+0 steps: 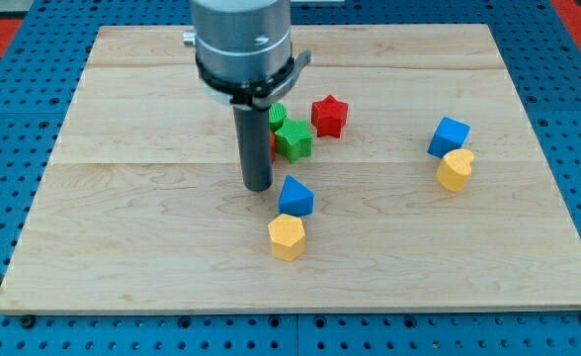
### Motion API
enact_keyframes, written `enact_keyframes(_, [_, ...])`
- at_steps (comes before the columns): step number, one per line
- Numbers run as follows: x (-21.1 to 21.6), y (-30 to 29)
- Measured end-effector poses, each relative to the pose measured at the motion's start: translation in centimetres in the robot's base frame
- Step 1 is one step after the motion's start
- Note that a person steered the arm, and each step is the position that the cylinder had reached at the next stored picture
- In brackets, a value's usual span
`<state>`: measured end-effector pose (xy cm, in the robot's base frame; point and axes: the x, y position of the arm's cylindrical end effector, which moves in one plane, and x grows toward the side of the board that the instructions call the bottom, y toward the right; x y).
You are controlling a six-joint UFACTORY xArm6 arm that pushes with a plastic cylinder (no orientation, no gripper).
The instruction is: Move the yellow hexagon to the left of the blue triangle
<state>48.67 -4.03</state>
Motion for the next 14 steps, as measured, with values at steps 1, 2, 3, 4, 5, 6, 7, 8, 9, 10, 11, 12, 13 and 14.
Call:
enact_keyframes(1, [1.3, 2.4])
enact_keyframes(2, [1.2, 10.6])
enact_keyframes(3, [0.1, 17.8])
enact_keyframes(4, [2.4, 17.4])
enact_keyframes(5, [10.0, 17.6])
enact_keyframes(6, [11.0, 9.3])
enact_keyframes(7, [9.9, 1.8])
enact_keyframes(8, [8.7, 2.2])
enact_keyframes(9, [5.1, 5.2])
enact_keyframes(10, [6.3, 5.6])
enact_keyframes(11, [7.4, 2.1])
enact_keyframes(12, [3.1, 2.0])
enact_keyframes(13, [-0.3, 2.2])
enact_keyframes(14, [0.8, 6.8])
